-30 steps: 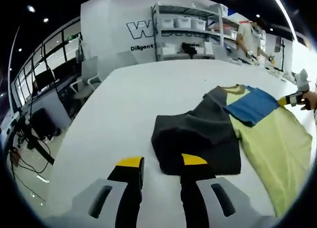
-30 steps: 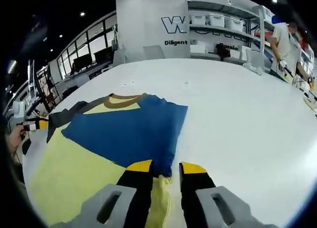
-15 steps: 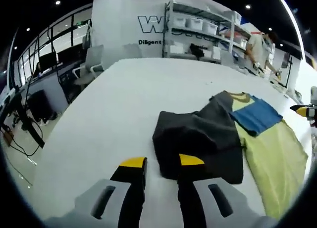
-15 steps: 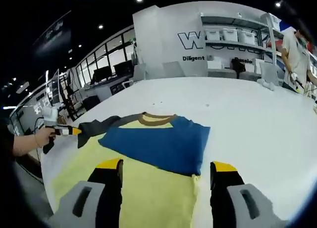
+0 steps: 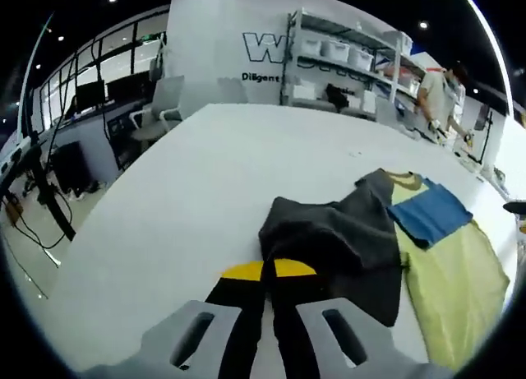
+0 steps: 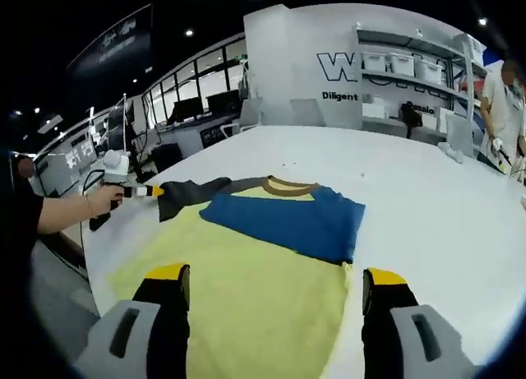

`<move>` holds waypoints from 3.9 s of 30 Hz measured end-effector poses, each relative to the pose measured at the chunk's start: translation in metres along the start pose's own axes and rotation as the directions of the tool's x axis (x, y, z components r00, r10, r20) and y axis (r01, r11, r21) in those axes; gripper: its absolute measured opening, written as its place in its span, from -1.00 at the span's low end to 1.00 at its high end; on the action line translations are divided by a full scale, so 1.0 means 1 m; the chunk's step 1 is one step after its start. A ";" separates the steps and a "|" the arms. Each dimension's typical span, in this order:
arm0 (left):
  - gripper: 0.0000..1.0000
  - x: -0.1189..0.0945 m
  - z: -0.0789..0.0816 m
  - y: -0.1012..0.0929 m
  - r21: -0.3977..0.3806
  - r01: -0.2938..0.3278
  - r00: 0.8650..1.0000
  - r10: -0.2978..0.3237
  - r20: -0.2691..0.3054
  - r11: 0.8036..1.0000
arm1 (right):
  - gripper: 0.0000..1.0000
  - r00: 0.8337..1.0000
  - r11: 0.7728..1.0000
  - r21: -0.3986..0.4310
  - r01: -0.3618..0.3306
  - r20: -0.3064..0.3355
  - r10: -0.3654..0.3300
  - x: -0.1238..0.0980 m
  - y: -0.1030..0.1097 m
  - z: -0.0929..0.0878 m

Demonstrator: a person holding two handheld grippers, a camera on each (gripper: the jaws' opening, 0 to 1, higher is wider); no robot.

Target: Fold the garment on the visible template until the final outline fits inside the template.

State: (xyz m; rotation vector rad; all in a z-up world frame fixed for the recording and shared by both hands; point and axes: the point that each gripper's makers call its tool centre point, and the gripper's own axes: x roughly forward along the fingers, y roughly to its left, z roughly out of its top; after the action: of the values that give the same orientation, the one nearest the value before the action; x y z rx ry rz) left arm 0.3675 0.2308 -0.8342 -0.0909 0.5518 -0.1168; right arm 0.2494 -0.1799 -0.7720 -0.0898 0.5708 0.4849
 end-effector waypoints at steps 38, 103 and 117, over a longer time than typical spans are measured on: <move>-0.45 -0.026 0.032 0.017 0.219 -0.005 0.999 0.017 -0.051 0.976 | 0.82 0.999 0.996 -0.078 -0.035 0.036 0.038 -0.046 0.054 0.036; -0.61 0.034 0.022 0.031 0.115 0.006 0.985 0.014 -0.173 0.993 | 0.60 1.000 0.998 -0.056 0.018 -0.018 -0.019 -0.054 0.048 0.026; -0.52 0.025 0.009 0.020 0.104 0.074 0.977 -0.050 -0.209 0.992 | 0.70 0.999 0.998 -0.041 -0.044 -0.023 0.044 -0.051 0.065 0.024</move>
State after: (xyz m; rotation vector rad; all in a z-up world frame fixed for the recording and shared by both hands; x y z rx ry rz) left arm 0.3956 0.2478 -0.8417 0.0135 0.7489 -0.2194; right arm 0.1939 -0.1386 -0.7210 -0.1228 0.5856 0.5393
